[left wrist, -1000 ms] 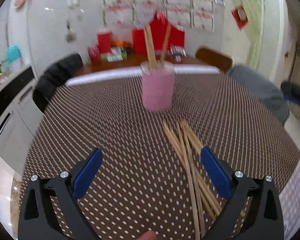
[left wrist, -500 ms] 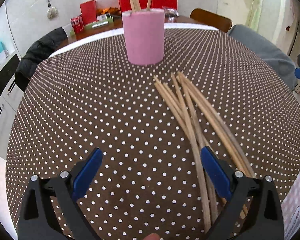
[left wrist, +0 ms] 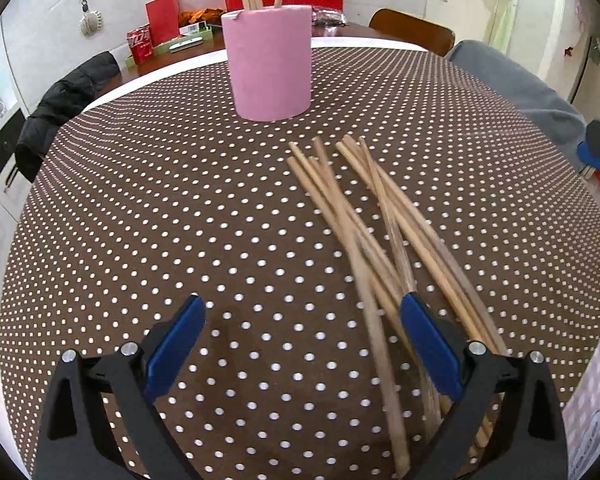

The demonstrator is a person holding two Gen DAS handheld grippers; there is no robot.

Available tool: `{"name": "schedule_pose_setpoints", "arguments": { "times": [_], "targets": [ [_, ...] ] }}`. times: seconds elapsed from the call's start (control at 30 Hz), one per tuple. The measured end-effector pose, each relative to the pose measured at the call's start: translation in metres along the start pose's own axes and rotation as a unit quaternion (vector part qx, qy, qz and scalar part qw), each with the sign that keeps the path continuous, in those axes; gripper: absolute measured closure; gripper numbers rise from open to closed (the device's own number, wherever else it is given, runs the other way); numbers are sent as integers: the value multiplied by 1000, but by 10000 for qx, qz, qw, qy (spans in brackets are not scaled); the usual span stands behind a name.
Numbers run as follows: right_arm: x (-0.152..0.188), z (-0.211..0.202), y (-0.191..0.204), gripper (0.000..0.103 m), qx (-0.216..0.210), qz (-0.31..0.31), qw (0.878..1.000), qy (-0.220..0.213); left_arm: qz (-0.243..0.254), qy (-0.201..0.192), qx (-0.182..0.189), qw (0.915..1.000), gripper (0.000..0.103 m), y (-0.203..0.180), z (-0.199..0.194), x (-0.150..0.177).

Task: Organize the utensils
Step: 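Close the right tool on a chopstick while the left tool closes on another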

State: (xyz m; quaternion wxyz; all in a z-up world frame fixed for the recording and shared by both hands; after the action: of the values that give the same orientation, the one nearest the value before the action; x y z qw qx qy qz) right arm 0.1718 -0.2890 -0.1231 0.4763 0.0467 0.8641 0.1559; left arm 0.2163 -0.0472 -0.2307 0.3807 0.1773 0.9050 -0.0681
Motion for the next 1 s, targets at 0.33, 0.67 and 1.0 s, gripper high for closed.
{"name": "schedule_pose_setpoints", "arguments": {
  "times": [0.33,0.67,1.0],
  "targets": [
    [22,20,23,6,-540,-3,9965,640,-75,-40,154,9998,28,6,-4,5],
    [41,48,61,63,-1056,-97,9866,1240,142,-162,111,9997,70,8,1,4],
    [41,92,86,71,-907,-168,9805,1735,-28,-179,221,9996,71,26,-8,7]
  ]
}}
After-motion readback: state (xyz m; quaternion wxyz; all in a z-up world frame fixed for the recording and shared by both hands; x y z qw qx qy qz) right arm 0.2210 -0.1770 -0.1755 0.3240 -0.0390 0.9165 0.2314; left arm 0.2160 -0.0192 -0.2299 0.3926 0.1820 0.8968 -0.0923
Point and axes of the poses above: each gripper's, at about its wrist camera, not at the fingertips, and z roughly the way its jaws point, y to its left, x to its underside, the point moved 1 cm from there along z, roughly the way its jaws point, and after that the axes turned 12 degrees about -y, right-handed, at the moved point
